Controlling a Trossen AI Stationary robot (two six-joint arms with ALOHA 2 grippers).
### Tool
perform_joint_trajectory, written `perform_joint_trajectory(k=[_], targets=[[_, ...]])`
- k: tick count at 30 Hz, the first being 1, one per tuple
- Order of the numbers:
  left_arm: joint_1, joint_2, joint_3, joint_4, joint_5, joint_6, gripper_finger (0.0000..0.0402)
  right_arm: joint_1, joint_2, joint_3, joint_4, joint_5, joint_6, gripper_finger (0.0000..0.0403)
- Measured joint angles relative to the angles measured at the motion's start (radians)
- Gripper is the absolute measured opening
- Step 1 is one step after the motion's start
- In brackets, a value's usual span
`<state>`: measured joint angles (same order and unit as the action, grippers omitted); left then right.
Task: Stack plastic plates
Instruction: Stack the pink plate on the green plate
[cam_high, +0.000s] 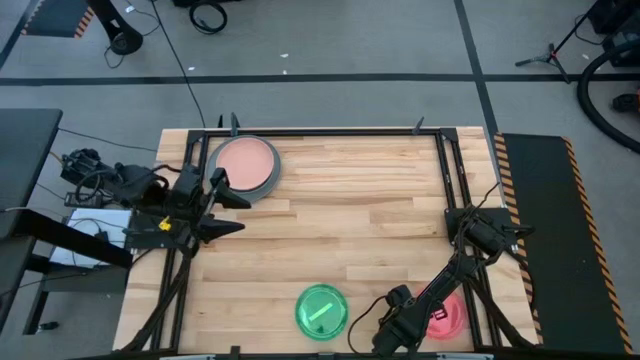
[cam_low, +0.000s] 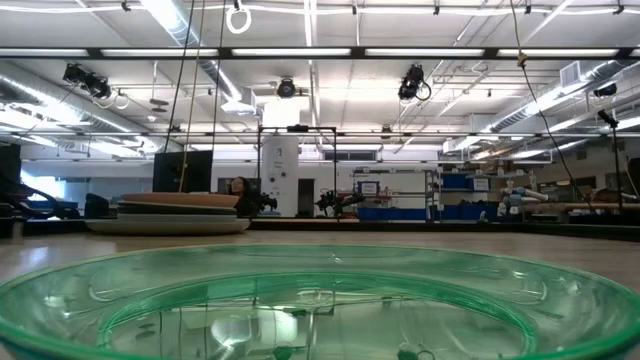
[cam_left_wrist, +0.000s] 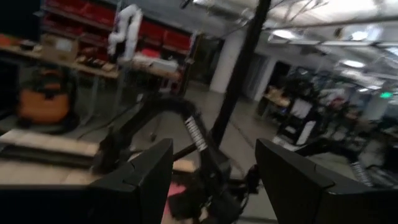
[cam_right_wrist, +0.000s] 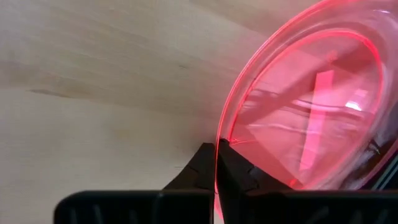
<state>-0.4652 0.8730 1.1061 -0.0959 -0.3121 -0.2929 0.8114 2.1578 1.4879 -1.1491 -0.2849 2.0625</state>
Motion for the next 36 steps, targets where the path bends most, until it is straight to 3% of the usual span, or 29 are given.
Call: perform_joint_trajectory(k=[5, 10, 15, 18, 20, 25, 28, 32, 36], targets=[[-0.003, 0.02, 0.0, -0.04, -0.018, -0.01, 0.0233, -0.007, 0.0, 0.013, -0.023, 0.007, -0.049, 0.0011], [-0.025, 0.036, 0.0, -0.036, -0.017, -0.004, 0.0233, -0.012, 0.0, 0.134, -0.224, 0.059, -0.158, 0.0006], [-0.028, 0.037, 0.0, -0.037, -0.027, -0.003, 0.0233, -0.035, -0.002, 0.298, -0.428, 0.26, -0.406, 0.0007], [-0.028, 0.037, 0.0, -0.038, -0.045, -0.016, 0.0233, -0.057, -0.009, 0.351, -0.38, 0.404, -0.68, 0.0008], [-0.028, 0.037, 0.0, -0.046, -0.047, -0.041, 0.0233, -0.072, -0.011, 0.366, -0.278, 0.466, -0.951, 0.0008], [-0.028, 0.058, 0.0, -0.118, -0.087, -0.126, 0.0233, -0.072, -0.011, 0.375, 0.013, 0.495, -1.696, 0.0007], [-0.024, 0.077, 0.0, -0.155, -0.1, -0.186, 0.0233, -0.078, -0.015, 0.375, 0.064, 0.53, -2.038, 0.0007], [-0.014, 0.108, 0.0, -0.172, -0.107, -0.249, 0.0233, -0.099, -0.019, 0.375, 0.076, 0.594, -2.37, 0.0007], [-0.023, 0.127, 0.0, -0.157, -0.109, -0.287, 0.0233, -0.111, -0.018, 0.375, 0.134, 0.574, -2.507, 0.0007]])
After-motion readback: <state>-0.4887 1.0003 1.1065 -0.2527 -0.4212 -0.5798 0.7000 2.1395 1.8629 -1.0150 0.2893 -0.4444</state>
